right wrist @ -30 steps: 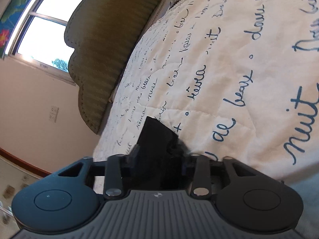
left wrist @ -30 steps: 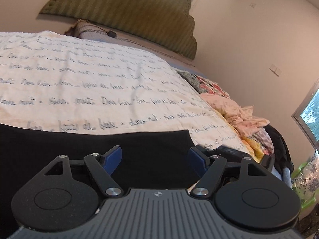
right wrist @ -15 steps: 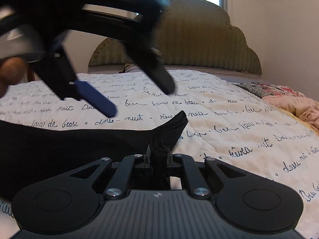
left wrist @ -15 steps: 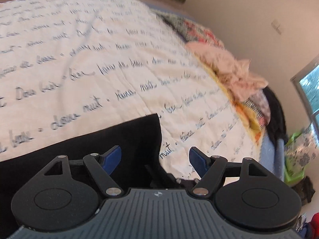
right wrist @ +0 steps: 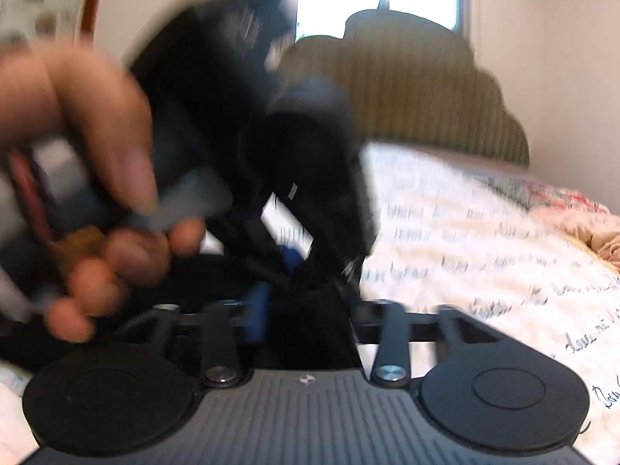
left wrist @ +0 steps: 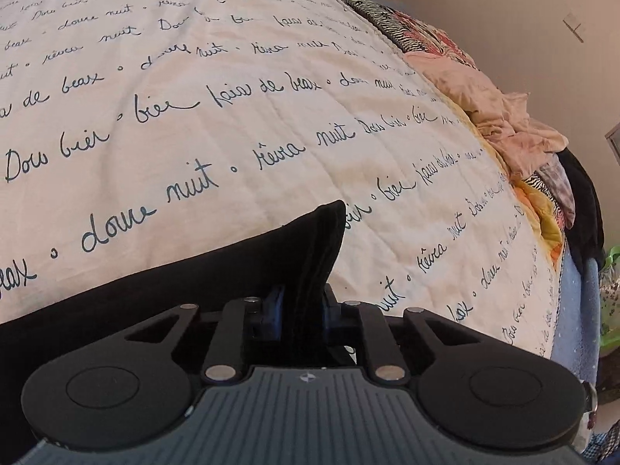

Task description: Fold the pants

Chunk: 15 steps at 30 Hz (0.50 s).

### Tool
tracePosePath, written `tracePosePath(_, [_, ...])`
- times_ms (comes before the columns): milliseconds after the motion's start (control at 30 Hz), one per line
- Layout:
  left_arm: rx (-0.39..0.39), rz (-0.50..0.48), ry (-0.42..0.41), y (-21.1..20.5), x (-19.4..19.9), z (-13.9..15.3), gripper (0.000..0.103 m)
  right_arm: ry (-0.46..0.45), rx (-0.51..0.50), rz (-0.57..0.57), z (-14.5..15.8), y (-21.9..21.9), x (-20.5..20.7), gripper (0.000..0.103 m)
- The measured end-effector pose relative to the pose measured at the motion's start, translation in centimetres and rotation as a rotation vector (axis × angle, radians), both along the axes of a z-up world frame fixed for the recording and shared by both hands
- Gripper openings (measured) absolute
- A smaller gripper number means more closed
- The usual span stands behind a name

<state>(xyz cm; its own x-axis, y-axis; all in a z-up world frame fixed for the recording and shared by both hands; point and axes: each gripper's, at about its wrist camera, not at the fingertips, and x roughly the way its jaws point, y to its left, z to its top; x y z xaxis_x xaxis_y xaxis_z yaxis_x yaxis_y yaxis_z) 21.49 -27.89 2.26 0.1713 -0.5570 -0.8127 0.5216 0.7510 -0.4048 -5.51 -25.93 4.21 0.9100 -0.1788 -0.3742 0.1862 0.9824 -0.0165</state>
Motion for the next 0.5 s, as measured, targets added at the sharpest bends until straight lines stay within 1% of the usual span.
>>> tracePosePath(33, [-0.018,0.021,0.015,0.4,0.3,-0.1,0.020,-0.059,0.027,-0.035,0.2,-0.6,-1.0,0.064])
tracePosePath(67, [-0.024,0.037,0.016,0.8,0.4,-0.2,0.019,-0.118,0.080,-0.065,0.3,-1.5,-1.9,0.076])
tracePosePath(100, [-0.027,0.040,0.015,1.1,0.4,-0.4,0.018,-0.171,0.148,-0.092,0.4,-2.6,-2.8,0.081])
tracePosePath(133, [-0.031,0.043,0.013,1.4,0.4,-0.6,0.018,-0.218,0.225,-0.124,0.3,-3.9,-3.5,0.083])
tracePosePath(167, [-0.036,0.050,0.009,1.7,0.2,-0.8,0.017,-0.242,0.288,-0.168,0.2,-5.0,-4.0,0.083])
tracePosePath(267, [-0.045,0.077,-0.032,2.7,-0.9,-0.4,0.016,-0.254,0.469,-0.306,-0.6,-8.3,-4.3,0.083])
tracePosePath(333, [-0.055,0.092,-0.076,3.7,-1.9,0.4,0.010,-0.243,0.577,-0.382,-1.3,-10.1,-4.4,0.083])
tracePosePath(433, [-0.086,0.106,-0.131,6.7,-3.5,2.0,0.008,-0.212,0.709,-0.408,-2.5,-12.1,-4.1,0.086])
tracePosePath(500, [-0.116,0.138,-0.162,10.0,-4.4,3.2,0.009,-0.198,0.741,-0.421,-3.0,-12.5,-4.2,0.086])
